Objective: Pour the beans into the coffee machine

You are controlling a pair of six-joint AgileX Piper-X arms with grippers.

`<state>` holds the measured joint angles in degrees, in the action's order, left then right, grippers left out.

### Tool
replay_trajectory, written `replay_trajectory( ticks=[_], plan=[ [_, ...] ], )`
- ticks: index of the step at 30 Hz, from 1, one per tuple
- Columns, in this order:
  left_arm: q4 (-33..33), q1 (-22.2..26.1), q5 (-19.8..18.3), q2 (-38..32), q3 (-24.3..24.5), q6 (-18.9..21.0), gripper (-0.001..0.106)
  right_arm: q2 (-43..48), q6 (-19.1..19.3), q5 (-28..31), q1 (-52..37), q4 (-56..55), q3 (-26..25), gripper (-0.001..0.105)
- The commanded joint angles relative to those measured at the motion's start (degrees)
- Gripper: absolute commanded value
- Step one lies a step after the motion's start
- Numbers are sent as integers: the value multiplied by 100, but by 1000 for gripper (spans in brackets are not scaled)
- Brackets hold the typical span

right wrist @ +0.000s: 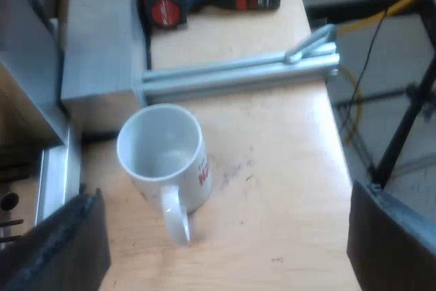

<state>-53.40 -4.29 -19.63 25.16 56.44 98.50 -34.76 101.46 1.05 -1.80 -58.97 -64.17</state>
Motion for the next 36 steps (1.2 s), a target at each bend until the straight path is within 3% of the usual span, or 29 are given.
replay_trajectory(
  ticks=[1,6,11,18,23,26,29,36],
  plan=[
    [18,-21,102,-402,51,61,70,384,306,-43,0,-1,-33,74],
    [-596,-21,689,-1017,51,61,70,1352,383,-43,5,-1,-33,74],
    [-1060,-21,994,-1671,51,61,70,2014,383,-43,5,-1,-33,74],
    [-1588,-21,993,-2645,60,61,70,2741,368,-198,5,-428,-33,74],
    [-1704,-21,993,-2925,70,61,70,3290,369,-219,5,-914,-44,74],
    [-2208,-21,993,-3419,74,61,70,3673,369,-208,5,-1389,-55,74],
    [-2645,-21,993,-3407,144,61,70,3827,369,-184,5,-1748,-103,74],
    [-2584,-21,993,-3406,131,47,70,3806,382,-185,5,-1678,-95,74]
  ],
)
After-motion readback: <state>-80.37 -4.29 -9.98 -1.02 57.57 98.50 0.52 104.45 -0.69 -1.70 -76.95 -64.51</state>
